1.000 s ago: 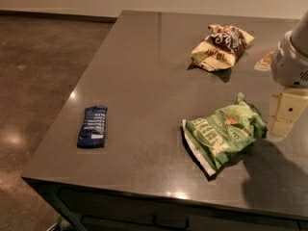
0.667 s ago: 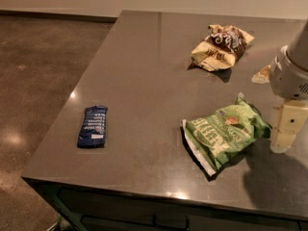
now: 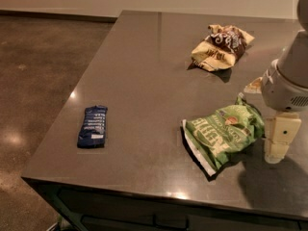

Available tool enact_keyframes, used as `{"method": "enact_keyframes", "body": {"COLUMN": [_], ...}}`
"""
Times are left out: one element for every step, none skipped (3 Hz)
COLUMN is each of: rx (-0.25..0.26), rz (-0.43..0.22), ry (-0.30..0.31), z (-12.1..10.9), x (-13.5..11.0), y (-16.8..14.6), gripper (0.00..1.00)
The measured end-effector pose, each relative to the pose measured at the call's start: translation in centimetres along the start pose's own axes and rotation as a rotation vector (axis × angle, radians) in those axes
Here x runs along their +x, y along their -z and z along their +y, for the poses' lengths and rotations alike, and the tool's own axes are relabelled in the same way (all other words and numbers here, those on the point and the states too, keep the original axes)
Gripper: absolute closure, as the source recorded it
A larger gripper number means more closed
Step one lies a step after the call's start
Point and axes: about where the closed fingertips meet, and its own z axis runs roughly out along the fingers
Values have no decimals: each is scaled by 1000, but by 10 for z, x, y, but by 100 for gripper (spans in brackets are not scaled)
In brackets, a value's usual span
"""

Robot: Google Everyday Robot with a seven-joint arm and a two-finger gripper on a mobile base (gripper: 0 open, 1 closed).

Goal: Move green jalapeno chip bag near rxbar blueberry

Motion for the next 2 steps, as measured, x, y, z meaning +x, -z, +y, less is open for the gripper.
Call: {"method": "enact_keyframes", "body": {"rx": [4,1], "rz": [-14,-22], "ry": [2,-4], "z": [1,0], "x": [-13,-20], "y": [-8,-12], "gripper": [24,49]}}
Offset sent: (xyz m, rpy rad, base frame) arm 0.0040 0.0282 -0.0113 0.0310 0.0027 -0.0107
